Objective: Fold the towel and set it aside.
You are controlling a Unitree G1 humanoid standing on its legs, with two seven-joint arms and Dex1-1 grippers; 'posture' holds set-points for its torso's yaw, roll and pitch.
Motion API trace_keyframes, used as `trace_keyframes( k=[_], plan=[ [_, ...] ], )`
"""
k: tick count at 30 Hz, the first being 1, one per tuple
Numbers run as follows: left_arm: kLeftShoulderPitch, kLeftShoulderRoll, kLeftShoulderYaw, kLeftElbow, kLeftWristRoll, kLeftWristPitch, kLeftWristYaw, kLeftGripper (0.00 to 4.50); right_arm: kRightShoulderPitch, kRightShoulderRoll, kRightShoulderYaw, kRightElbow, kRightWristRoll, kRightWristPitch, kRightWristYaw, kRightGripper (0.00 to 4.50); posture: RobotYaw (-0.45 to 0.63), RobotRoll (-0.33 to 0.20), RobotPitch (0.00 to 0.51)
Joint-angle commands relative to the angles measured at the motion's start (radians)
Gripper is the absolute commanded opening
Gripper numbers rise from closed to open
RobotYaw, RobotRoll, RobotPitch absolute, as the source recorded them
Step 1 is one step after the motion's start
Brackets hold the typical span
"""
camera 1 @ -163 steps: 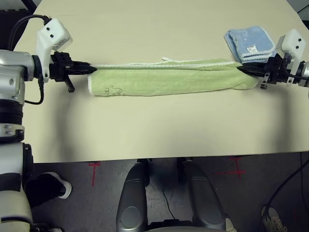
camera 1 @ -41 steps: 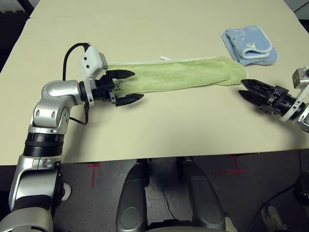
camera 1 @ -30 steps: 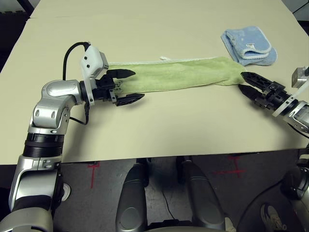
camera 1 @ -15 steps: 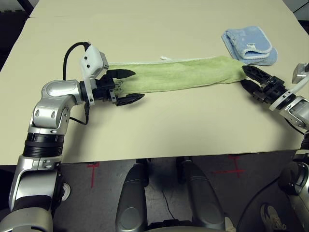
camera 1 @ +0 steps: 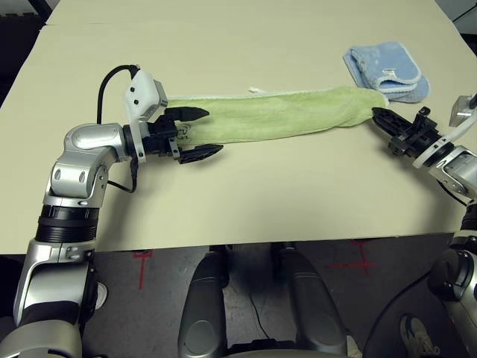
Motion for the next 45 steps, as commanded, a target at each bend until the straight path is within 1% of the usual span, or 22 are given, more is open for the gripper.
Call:
trace_keyframes(
  k=[1, 11, 17, 25, 29, 34, 38, 42, 45],
  plan=[
    [0.015, 0.003, -0.009, 0.003, -0.005, -0.004, -0.014, 4.50, 0.036, -0.009, 0.000, 0.010, -0.001, 0.004, -0.010, 0.03, -0.02, 0.000, 0.319],
    [0.003, -0.008, -0.016, 0.017, -0.006, -0.006, -0.017, 4.50, 0.044, -0.015, 0.030, -0.055, 0.016, -0.049, 0.076, 0.03, -0.03, 0.000, 0.323],
    [-0.016, -0.012, -0.022, 0.038, 0.000, -0.015, -0.025, 4.50, 0.016, -0.023, 0.085, -0.126, 0.041, -0.031, 0.140, 0.03, -0.04, 0.000, 0.320],
    [-0.027, -0.011, -0.025, 0.049, 0.004, -0.022, -0.027, 4.50, -0.058, -0.031, 0.198, -0.197, 0.053, -0.004, 0.232, 0.03, -0.03, 0.000, 0.314],
    [-0.028, -0.005, -0.018, 0.052, 0.006, -0.020, -0.020, 4.50, -0.079, -0.036, 0.271, -0.232, 0.043, 0.002, 0.288, 0.03, -0.02, 0.000, 0.313],
    [-0.018, 0.002, 0.000, 0.048, 0.007, -0.021, 0.001, 4.50, -0.095, -0.055, 0.374, -0.234, -0.013, -0.037, 0.367, 0.03, 0.00, 0.000, 0.312],
    [-0.001, 0.008, 0.011, 0.037, 0.000, -0.025, 0.005, 4.50, -0.119, -0.046, 0.422, -0.217, -0.058, -0.073, 0.389, 0.03, 0.00, 0.000, 0.310],
    [0.014, 0.016, 0.039, 0.023, -0.023, -0.018, 0.001, 4.50, -0.139, -0.022, 0.450, -0.211, -0.080, -0.089, 0.396, 0.03, 0.01, 0.000, 0.309],
    [0.018, 0.044, 0.050, 0.026, -0.027, -0.016, -0.015, 4.50, -0.147, -0.010, 0.474, -0.218, -0.100, -0.099, 0.401, 0.03, 0.02, 0.000, 0.309]
  ],
)
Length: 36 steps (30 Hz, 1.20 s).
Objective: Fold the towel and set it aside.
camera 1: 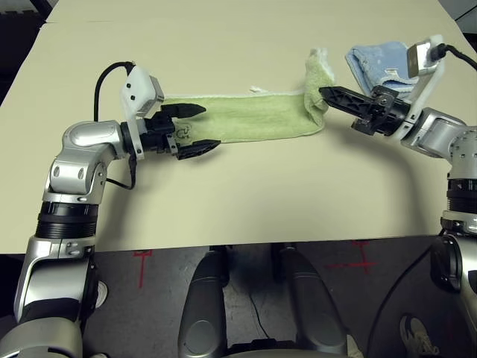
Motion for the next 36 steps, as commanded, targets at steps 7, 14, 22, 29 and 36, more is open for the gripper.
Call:
trace_keyframes(
  k=[7, 14, 22, 29, 36],
  plan=[
    [0.031, 0.111, 0.050, 0.001, -0.028, 0.007, -0.059, 4.50, -0.014, 0.019, 0.061, -0.021, -0.047, -0.005, 0.027, 0.03, 0.02, 0.000, 0.309],
    [0.071, 0.104, 0.082, -0.019, -0.100, 0.045, -0.079, 4.50, 0.000, 0.009, 0.141, -0.030, -0.156, -0.128, 0.074, 0.03, 0.03, 0.000, 0.310],
    [0.058, 0.103, 0.090, -0.006, -0.114, 0.035, -0.080, 4.50, -0.016, 0.017, 0.168, -0.020, -0.210, -0.180, 0.112, 0.03, 0.03, 0.000, 0.307],
    [0.040, 0.112, 0.077, 0.012, -0.075, 0.007, -0.065, 4.50, 0.009, 0.001, 0.234, -0.054, -0.268, -0.208, 0.164, 0.03, 0.03, 0.000, 0.305],
    [0.019, 0.112, 0.055, 0.054, -0.020, -0.046, -0.055, 4.50, 0.021, 0.014, 0.265, -0.067, -0.323, -0.209, 0.142, 0.03, 0.03, 0.000, 0.304]
  ],
)
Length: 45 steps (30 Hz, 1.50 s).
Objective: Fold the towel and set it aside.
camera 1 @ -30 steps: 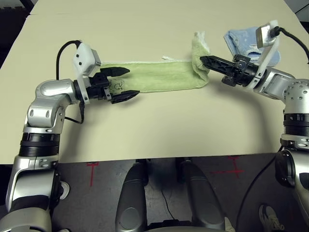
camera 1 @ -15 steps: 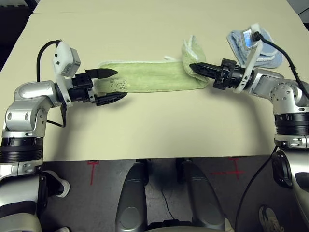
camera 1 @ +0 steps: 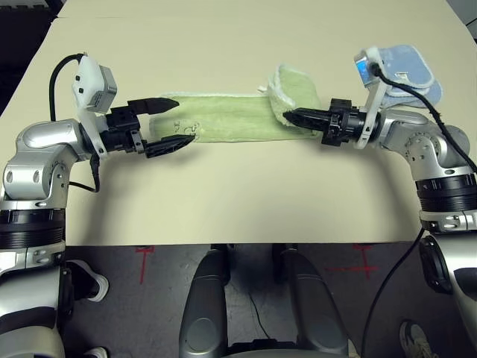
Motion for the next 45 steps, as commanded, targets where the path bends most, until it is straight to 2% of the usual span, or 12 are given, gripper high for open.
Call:
trace_keyframes(
  k=[1, 4, 7, 12, 17, 21, 27, 30, 35, 38, 45],
  plan=[
    [-0.009, 0.003, -0.017, 0.010, 0.020, -0.019, -0.005, 4.50, 0.025, 0.006, 0.029, -0.024, -0.033, -0.008, -0.016, 0.03, 0.03, 0.000, 0.304],
    [-0.016, 0.000, -0.022, 0.012, 0.021, -0.019, -0.004, 4.50, 0.029, 0.016, 0.046, -0.023, -0.055, -0.023, -0.022, 0.03, 0.03, 0.000, 0.302],
    [-0.022, 0.001, -0.024, 0.015, 0.023, -0.019, -0.005, 4.50, 0.024, 0.023, 0.052, -0.028, -0.061, -0.031, -0.014, 0.75, 0.03, 0.000, 0.300],
    [-0.024, 0.000, -0.025, 0.020, 0.025, -0.020, -0.003, 4.50, -0.001, 0.068, -0.007, -0.030, 0.000, -0.036, -0.012, 2.56, 0.03, 0.000, 0.298],
    [-0.026, -0.004, -0.027, 0.027, 0.027, -0.025, -0.001, 4.50, -0.018, 0.088, -0.018, -0.021, 0.019, -0.050, 0.010, 4.40, 0.02, 0.000, 0.297],
    [-0.031, -0.009, -0.030, 0.036, 0.030, -0.031, 0.000, 4.50, -0.038, 0.105, -0.009, 0.008, 0.001, -0.092, 0.023, 4.46, 0.02, 0.000, 0.295],
    [-0.020, -0.017, -0.020, 0.026, 0.024, -0.029, 0.017, 4.50, -0.060, 0.078, -0.019, 0.173, -0.118, -0.502, 0.152, 4.46, 0.03, 0.000, 0.293],
    [-0.005, -0.021, -0.008, 0.019, 0.014, -0.021, 0.031, 4.50, -0.066, 0.066, -0.050, 0.276, -0.130, -0.678, 0.238, 4.46, 0.03, 0.000, 0.296],
    [0.019, -0.027, 0.002, 0.008, 0.006, -0.005, 0.050, 4.50, -0.080, 0.015, -0.085, 0.405, -0.111, -0.784, 0.397, 4.46, 0.03, 0.000, 0.302],
    [0.024, -0.031, 0.006, 0.002, 0.003, 0.003, 0.062, 4.50, -0.081, -0.048, -0.089, 0.474, -0.128, -0.825, 0.496, 4.46, 0.04, 0.000, 0.306],
    [0.076, -0.042, 0.020, -0.051, -0.010, 0.022, 0.107, 4.50, -0.093, -0.128, -0.089, 0.614, -0.166, -0.954, 0.606, 4.46, 0.05, 0.000, 0.310]
  ],
)
